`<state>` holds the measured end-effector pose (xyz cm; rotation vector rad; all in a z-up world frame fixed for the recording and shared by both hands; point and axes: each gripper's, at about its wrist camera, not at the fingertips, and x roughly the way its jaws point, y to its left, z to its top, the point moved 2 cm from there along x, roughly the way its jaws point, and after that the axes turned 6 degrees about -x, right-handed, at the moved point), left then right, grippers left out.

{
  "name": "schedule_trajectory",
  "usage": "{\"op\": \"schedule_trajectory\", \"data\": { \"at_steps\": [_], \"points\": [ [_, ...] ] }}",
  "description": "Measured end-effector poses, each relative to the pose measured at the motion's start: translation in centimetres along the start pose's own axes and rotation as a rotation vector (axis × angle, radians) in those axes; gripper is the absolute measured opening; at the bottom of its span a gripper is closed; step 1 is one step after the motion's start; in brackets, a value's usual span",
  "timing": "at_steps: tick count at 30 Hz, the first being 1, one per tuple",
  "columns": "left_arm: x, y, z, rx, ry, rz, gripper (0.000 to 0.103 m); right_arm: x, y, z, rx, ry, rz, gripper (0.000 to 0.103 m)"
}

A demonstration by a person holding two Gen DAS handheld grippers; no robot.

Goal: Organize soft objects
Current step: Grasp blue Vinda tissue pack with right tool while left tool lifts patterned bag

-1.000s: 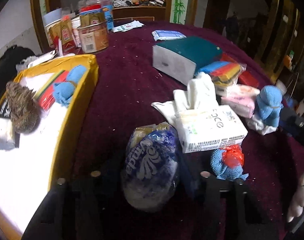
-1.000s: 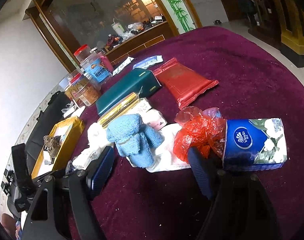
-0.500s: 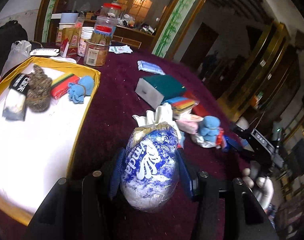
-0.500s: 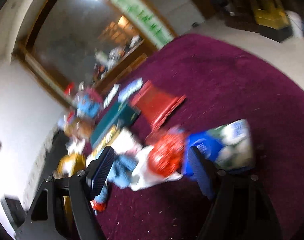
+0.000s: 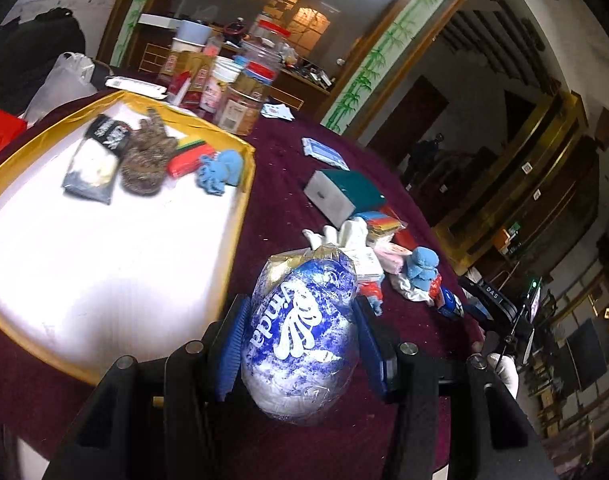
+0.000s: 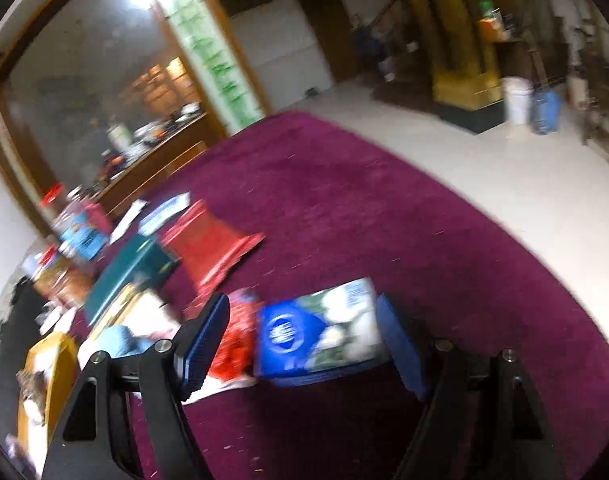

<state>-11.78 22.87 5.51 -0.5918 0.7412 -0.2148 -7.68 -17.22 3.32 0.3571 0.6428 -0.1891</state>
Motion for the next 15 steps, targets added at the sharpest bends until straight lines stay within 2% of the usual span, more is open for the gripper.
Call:
{"op": "schedule_trajectory", "data": {
  "at_steps": [2,5,7,11,13,15],
  "points": [
    [-0.6,0.9,0.1,-0.015,-0.012,0.008,0.054,0.5,-0.6,-0.2,0.009,0.033,-0.053,0.075],
    [-1.8,2.5,0.2,-0.046,-0.031,0.021,0.054,2.9,-0.3,-0.6,-0.009,0.155,-0.064,0.076],
    [-2.4,3.5,0.3,-0.065,-0.041,0.034,0.054,3.2,0.5,-0.6,-0.051,0.163,-0.077,0.081],
    [-3.3,5.2,0.2,-0.101,-0.053,0.056,0.054,3.8,1.5,-0.8,-0.12,0.199,-0.101,0.081],
    [-3.8,5.9,0.1,-0.113,-0.055,0.063,0.054,3.8,1.9,-0.8,-0.153,0.21,-0.125,0.072],
    [-4.6,6.6,0.1,-0.119,-0.064,0.07,0.054,3.5,1.9,-1.0,-0.161,0.212,-0.112,0.07]
  ]
}}
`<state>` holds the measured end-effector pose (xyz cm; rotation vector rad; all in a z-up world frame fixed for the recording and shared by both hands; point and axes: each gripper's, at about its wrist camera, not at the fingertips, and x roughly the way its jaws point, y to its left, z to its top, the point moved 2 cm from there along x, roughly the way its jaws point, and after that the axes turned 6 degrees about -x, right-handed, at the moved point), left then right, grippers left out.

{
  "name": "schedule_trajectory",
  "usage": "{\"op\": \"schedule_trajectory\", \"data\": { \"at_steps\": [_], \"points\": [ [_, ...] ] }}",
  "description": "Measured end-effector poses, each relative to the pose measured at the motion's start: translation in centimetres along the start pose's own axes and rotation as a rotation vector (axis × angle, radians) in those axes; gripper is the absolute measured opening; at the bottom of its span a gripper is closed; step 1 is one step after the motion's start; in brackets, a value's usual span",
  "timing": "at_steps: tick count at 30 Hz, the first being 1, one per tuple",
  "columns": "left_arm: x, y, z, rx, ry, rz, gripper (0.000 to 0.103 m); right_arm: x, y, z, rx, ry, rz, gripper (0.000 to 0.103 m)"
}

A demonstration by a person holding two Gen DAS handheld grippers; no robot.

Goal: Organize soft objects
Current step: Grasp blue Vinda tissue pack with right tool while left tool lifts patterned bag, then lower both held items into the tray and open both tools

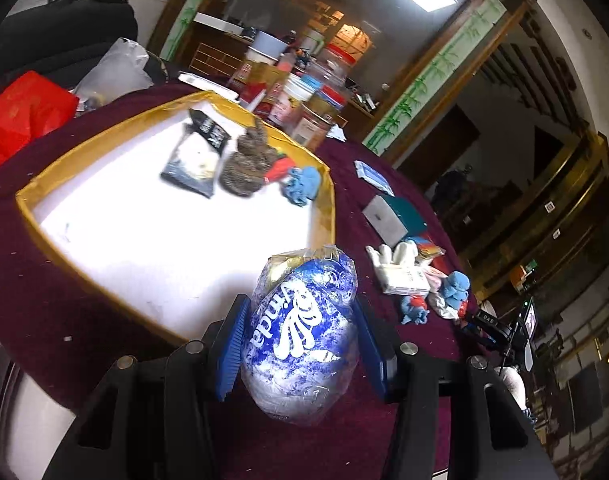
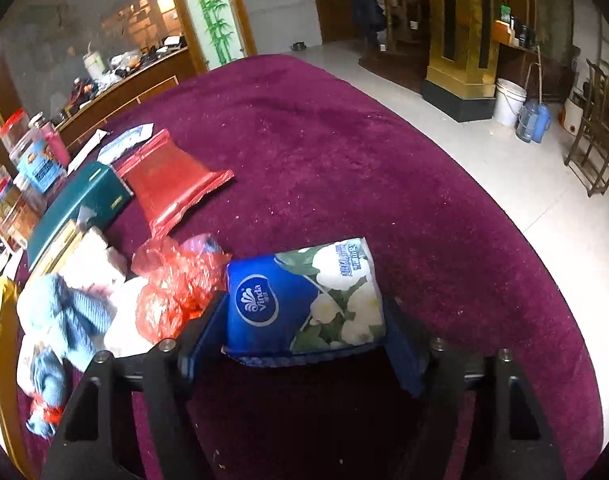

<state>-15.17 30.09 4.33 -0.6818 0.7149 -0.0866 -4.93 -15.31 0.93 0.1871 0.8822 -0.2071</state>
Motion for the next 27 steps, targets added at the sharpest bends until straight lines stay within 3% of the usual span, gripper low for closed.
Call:
{"op": "schedule_trajectory", "data": {
  "at_steps": [7,11,17,21,27],
  "points": [
    [-1.0,2.3,0.7,-0.034,-0.019,0.023,0.054,-3.3,-1.9,-0.6,0.077,-0.066,0.139,0.07],
    [-0.3,3.3,1.9,-0.054,0.008,0.038,0.054,-6.9,1.2,0.0,0.005,-0.122,0.31,0.07],
    [1.5,2.9,5.1,0.021,0.044,0.135,0.054,-9.9,12.4,-0.1,-0.255,-0.09,0.545,0.07],
    [4.4,3.3,6.8,0.034,0.124,0.203,0.054,-10.8,20.9,-1.8,-0.432,-0.042,0.663,0.07],
    [9.7,4.4,8.7,0.028,0.228,0.296,0.055,-12.3,30.8,-4.1,-0.665,-0.015,0.737,0.07]
  ]
}}
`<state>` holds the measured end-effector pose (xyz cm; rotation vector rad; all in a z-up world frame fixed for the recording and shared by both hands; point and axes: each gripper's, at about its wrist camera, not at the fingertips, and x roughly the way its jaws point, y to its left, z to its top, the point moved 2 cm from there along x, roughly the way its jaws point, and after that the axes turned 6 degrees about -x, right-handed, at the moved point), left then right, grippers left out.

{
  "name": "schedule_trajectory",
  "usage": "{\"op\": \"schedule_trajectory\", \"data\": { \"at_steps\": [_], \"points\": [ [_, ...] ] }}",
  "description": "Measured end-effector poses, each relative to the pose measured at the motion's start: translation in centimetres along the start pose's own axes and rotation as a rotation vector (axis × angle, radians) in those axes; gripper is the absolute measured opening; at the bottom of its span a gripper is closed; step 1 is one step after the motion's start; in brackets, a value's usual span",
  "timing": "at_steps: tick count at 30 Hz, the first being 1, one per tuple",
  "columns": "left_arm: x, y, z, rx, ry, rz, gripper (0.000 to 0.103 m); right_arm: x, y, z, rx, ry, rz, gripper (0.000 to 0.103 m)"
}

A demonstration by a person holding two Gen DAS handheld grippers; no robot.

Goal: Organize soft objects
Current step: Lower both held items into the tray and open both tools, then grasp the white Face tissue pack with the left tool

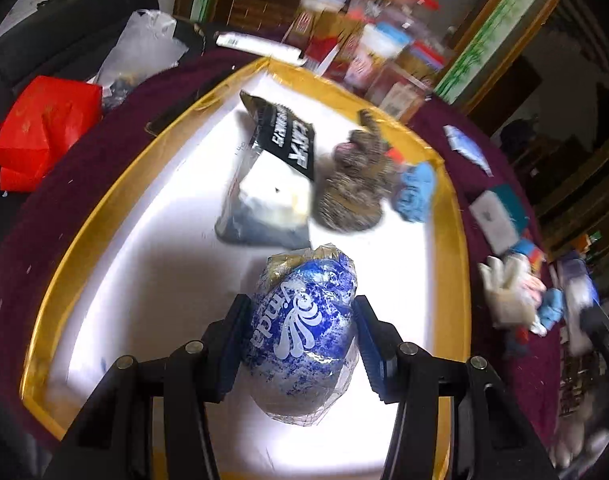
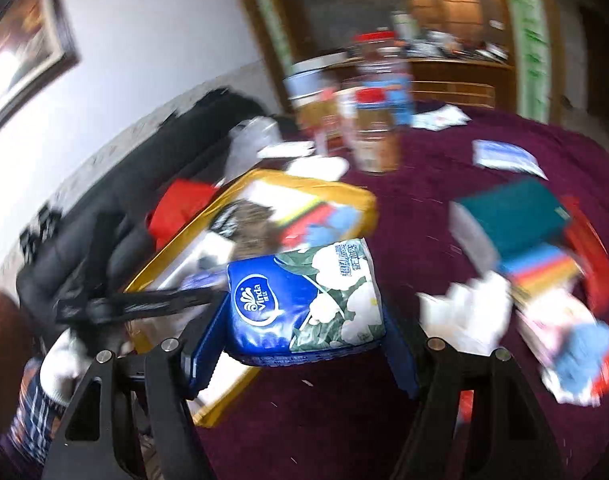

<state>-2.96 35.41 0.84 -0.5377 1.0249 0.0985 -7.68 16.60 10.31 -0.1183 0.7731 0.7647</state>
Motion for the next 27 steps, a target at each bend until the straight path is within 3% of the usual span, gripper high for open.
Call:
{"op": "schedule_trajectory", "data": {
  "at_steps": [4,8,11,16,19,23,27],
  "points": [
    [1.0,-0.2,2.5,-0.012,-0.014,0.028,0.056,4.1,2.8,1.3,-0.102,0.076,0.006,0.07],
    [1.0,0.9,4.1,-0.07,-0.013,-0.014,0.065,8.6,3.8,1.7,-0.167,0.176,0.0,0.07],
    [-0.6,1.7,3.4,-0.091,-0.04,-0.083,0.068,11.1,4.4,1.7,-0.218,0.236,-0.018,0.07],
    [-4.6,2.6,1.4,-0.088,-0.124,-0.137,0.074,14.0,4.5,1.5,-0.27,0.289,-0.092,0.072],
    [-6.5,3.3,0.3,-0.095,-0.166,-0.16,0.08,14.3,4.1,1.4,-0.254,0.282,-0.122,0.075],
    [-7.8,3.3,-0.4,-0.104,-0.201,-0.182,0.083,13.2,3.1,1.7,-0.185,0.243,-0.075,0.082],
    [-8.1,2.4,-0.6,-0.101,-0.217,-0.203,0.084,10.2,1.8,2.6,-0.124,0.172,-0.045,0.083]
  ]
}}
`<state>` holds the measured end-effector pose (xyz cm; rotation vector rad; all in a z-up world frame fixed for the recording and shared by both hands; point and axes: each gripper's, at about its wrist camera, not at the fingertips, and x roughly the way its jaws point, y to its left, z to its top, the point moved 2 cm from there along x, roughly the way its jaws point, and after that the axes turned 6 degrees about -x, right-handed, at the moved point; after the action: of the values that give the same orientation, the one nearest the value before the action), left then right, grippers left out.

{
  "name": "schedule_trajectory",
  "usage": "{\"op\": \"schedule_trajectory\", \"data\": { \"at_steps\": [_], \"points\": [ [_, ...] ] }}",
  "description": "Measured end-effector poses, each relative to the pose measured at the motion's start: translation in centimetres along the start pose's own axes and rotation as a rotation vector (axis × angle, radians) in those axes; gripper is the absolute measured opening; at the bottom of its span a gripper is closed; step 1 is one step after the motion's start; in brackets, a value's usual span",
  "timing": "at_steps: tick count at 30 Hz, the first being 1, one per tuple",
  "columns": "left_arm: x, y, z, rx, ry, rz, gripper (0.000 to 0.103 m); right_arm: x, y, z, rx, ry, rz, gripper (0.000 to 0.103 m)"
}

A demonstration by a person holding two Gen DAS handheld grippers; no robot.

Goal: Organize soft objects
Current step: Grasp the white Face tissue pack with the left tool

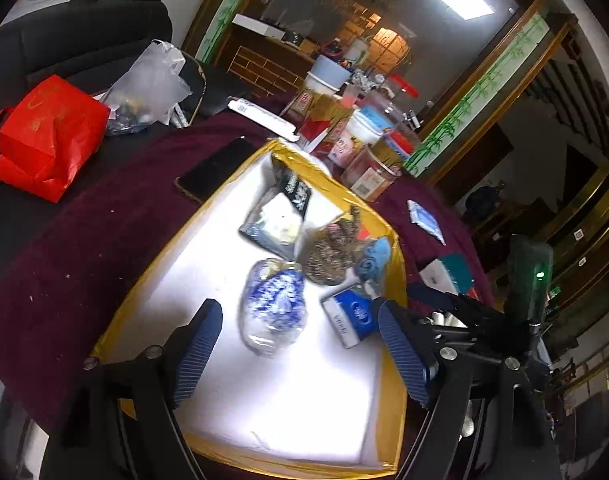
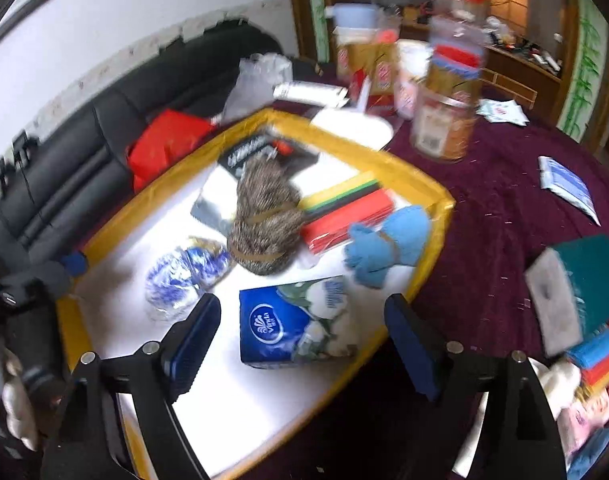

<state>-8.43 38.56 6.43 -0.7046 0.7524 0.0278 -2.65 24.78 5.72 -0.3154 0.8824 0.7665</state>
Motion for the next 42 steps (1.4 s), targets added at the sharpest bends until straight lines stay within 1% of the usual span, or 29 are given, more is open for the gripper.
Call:
{"op": "schedule_trajectory", "data": {
  "at_steps": [3,5,7,10,12,13,15,16,19,21,23,24,26,28,30,34,35,36,37,39,42],
  "points": [
    [-0.5,-2.0,-1.0,0.036,-0.002,-0.013,0.084,-4.4,-2.2,-0.7,0.069,-0.099,0.019,0.083],
    [-0.8,-3.5,-1.8,0.078,-0.003,-0.022,0.084,-7.9,-4.3,-2.2,0.107,-0.168,-0.006,0.083],
    [-0.8,-5.6,-3.1,0.142,0.007,-0.031,0.089,-11.0,-6.7,-4.2,0.141,-0.223,-0.057,0.083],
    [0.2,-9.3,-5.4,0.242,0.054,-0.062,0.091,-14.7,-12.1,-8.6,0.251,-0.283,-0.157,0.083],
    [1.1,-11.3,-6.9,0.288,0.087,-0.079,0.091,-16.0,-15.6,-11.4,0.345,-0.302,-0.2,0.083],
    [2.1,-12.8,-8.1,0.315,0.115,-0.088,0.091,-16.4,-17.5,-13.0,0.395,-0.311,-0.224,0.083],
    [3.4,-14.5,-9.7,0.34,0.155,-0.092,0.091,-16.9,-20.3,-15.6,0.471,-0.321,-0.263,0.083],
    [4.5,-15.8,-10.7,0.358,0.186,-0.094,0.091,-17.1,-21.6,-16.9,0.502,-0.324,-0.283,0.083],
    [6.5,-18.1,-12.7,0.395,0.235,-0.083,0.091,-17.4,-24.1,-19.5,0.564,-0.349,-0.297,0.083],
    [8.3,-19.4,-13.6,0.422,0.256,-0.049,0.091,-17.2,-25.1,-20.6,0.591,-0.365,-0.288,0.083],
    [9.6,-20.2,-14.0,0.429,0.272,-0.028,0.091,-16.9,-26.1,-21.4,0.633,-0.36,-0.259,0.083],
    [10.7,-20.8,-14.0,0.427,0.278,-0.02,0.091,-17.3,-26.2,-21.7,0.641,-0.374,-0.238,0.083],
    [12.4,-21.3,-13.6,0.406,0.276,-0.008,0.091,-17.6,-26.2,-21.7,0.632,-0.389,-0.229,0.083],
    [14.5,-21.8,-12.9,0.372,0.267,-0.011,0.091,-17.4,-25.9,-21.6,0.623,-0.38,-0.223,0.083],
    [16.3,-22.1,-12.6,0.373,0.267,0.013,0.092,-17.2,-25.6,-21.4,0.616,-0.375,-0.218,0.083],
    [19.4,-21.8,-12.9,0.365,0.314,0.058,0.092,-17.2,-25.1,-21.3,0.598,-0.372,-0.217,0.083],
    [19.3,-21.8,-12.9,0.363,0.298,0.051,0.091,-17.2,-25.1,-21.2,0.595,-0.37,-0.22,0.083],
    [19.2,-21.7,-12.8,0.358,0.293,0.038,0.077,-17.1,-25.0,-21.2,0.593,-0.368,-0.221,0.083],
    [18.9,-21.5,-12.6,0.348,0.304,0.014,0.067,-17.0,-25.0,-21.2,0.593,-0.365,-0.221,0.083],
    [18.0,-21.3,-12.5,0.338,0.294,-0.007,0.067,-16.9,-25.0,-21.1,0.592,-0.362,-0.227,0.083],
    [15.8,-21.1,-11.9,0.327,0.253,-0.054,0.067,-16.8,-25.0,-21.1,0.589,-0.358,-0.229,0.083]
  ]
}}
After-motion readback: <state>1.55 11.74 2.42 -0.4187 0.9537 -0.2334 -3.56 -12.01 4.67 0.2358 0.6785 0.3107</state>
